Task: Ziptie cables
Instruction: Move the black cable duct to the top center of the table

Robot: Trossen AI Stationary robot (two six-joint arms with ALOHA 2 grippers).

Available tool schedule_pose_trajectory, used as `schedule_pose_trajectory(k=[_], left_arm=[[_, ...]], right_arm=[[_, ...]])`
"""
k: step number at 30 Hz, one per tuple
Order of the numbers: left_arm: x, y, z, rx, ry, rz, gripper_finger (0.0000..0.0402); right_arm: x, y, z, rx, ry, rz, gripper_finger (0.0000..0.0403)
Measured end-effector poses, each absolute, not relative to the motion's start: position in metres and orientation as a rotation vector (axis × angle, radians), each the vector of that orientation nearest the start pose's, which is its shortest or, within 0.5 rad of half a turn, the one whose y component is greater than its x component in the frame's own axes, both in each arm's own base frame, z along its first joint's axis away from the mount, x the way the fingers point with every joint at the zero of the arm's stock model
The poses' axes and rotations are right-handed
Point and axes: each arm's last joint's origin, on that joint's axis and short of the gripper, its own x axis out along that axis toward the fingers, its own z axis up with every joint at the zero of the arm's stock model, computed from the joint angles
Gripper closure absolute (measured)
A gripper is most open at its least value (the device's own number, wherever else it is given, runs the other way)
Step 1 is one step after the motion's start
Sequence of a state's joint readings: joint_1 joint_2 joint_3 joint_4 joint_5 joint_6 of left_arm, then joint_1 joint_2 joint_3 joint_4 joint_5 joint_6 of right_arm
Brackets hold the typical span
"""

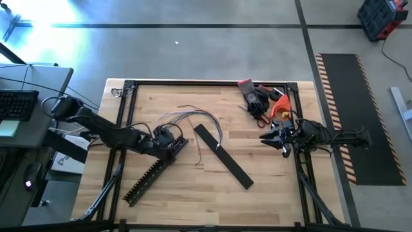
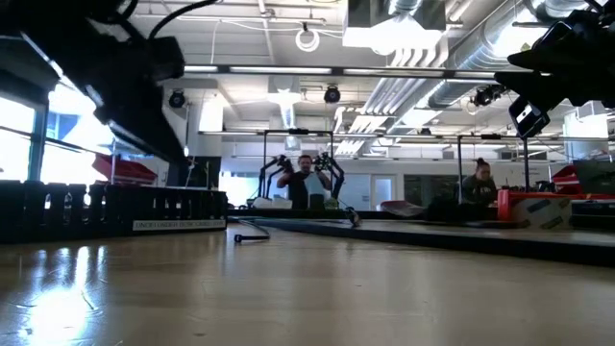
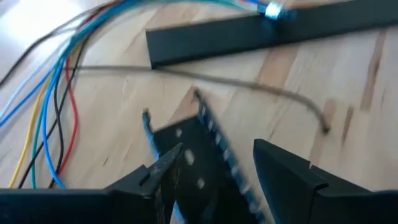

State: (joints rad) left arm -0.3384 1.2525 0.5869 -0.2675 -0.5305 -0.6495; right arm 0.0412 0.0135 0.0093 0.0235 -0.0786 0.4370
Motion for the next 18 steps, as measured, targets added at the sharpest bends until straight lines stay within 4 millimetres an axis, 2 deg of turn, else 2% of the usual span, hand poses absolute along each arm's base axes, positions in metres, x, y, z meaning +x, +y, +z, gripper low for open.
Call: schedule_pose_trajectory(k=[3, 6, 11, 18], left_arm=[[0.223, -0.063, 0.186, -0.225, 0.760, 0.469, 0.0228], [0.222, -0.062, 0.185, -0.259, 0.833, 0.545, 0.0229], [0.210, -0.058, 0.169, -0.405, 0.922, 0.729, 0.0229], [0.211, -0.060, 0.142, -0.508, 0.994, 0.728, 0.0230]], right_arm=[[0.098, 0.006, 0.168, 0.436, 0.007, 0.122, 0.0306], [0.098, 0.006, 0.168, 0.436, 0.007, 0.122, 0.0306], [0.098, 0.006, 0.168, 0.436, 0.007, 0.122, 0.0306], [0.098, 0.006, 0.168, 0.436, 0.007, 0.122, 0.0306]])
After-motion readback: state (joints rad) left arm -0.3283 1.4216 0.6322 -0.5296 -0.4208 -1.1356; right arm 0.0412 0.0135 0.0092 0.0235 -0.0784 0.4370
